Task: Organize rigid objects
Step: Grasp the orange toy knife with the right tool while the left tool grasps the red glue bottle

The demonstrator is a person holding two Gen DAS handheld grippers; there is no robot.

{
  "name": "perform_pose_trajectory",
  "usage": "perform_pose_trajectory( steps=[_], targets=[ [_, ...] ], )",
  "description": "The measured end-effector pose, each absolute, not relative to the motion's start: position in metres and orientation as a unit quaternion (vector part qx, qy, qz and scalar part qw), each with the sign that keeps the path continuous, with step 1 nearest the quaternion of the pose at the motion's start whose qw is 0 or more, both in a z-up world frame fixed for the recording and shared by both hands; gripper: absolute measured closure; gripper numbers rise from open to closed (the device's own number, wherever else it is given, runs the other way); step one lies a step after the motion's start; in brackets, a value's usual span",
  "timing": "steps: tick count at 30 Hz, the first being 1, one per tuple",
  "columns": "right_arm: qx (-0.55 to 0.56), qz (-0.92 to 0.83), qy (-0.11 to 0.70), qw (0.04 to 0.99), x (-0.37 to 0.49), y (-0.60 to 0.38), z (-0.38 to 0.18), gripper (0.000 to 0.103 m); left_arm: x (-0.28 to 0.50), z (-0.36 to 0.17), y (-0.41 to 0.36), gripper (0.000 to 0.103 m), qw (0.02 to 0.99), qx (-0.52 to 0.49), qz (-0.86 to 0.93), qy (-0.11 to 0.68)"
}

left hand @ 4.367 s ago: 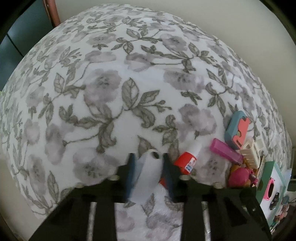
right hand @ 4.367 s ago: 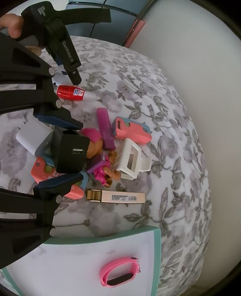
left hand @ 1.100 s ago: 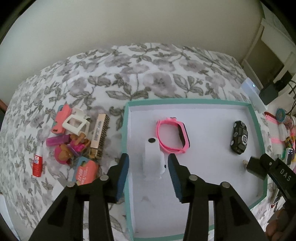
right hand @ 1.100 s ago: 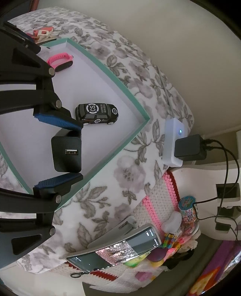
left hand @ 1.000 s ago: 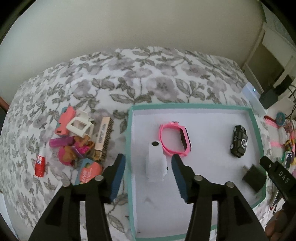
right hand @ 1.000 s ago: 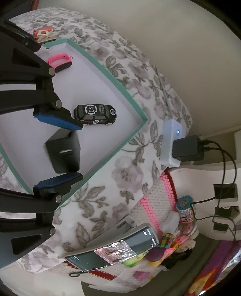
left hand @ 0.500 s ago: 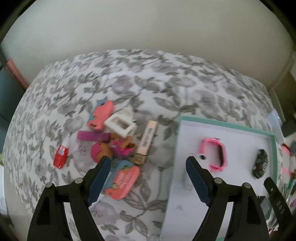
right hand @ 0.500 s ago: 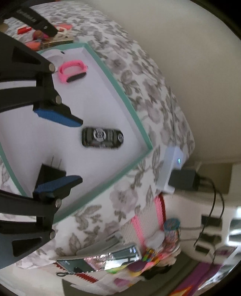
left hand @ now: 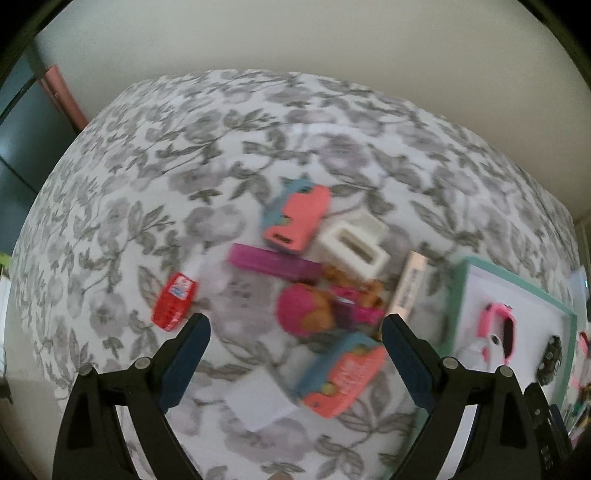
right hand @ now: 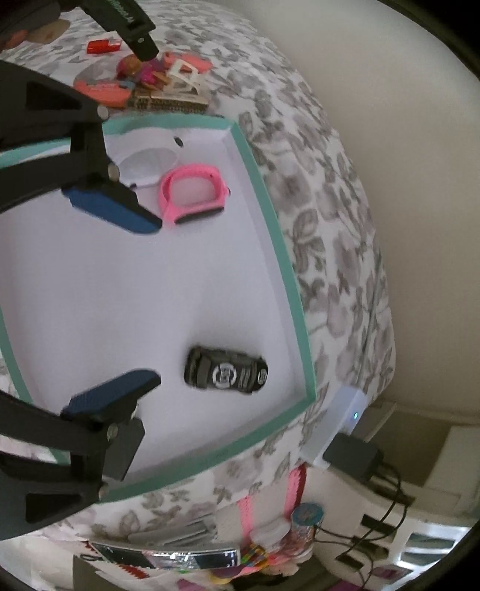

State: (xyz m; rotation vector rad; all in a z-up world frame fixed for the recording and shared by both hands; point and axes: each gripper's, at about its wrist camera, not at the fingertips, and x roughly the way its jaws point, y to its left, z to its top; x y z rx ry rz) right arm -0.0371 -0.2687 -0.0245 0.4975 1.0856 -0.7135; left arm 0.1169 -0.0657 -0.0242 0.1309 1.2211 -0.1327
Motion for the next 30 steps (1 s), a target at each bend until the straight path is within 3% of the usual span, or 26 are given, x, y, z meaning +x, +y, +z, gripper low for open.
perform_pose_trajectory(
  steps=[4, 7, 21, 30],
  targets=[
    [0.231, -0.308, 0.494, 0.779, -0.030, -0.258, -0.023, 0.014, 0.131, -0.023, -0.035, 0.009, 0.819, 0.023, -0.051, 0.571],
    [0.228, -0.289, 0.481, 0.795, -0.024, -0.245, -0.018, 0.000, 0.139, -0.019, -0.015, 0.009, 0.826, 0.004, -0.044, 0.562],
    [0.209, -0.157, 0.478, 0.838, 0.029, -0.163, -0.010, 0.000, 0.152, 0.005, 0.047, 0.009, 0.855, -0.005, -0.012, 0.518],
    [0.211, -0.108, 0.504, 0.831, 0.053, -0.130, -0.030, 0.000, 0.162, -0.018, 0.078, 0.009, 0.833, -0.013, 0.021, 0.552]
  ],
)
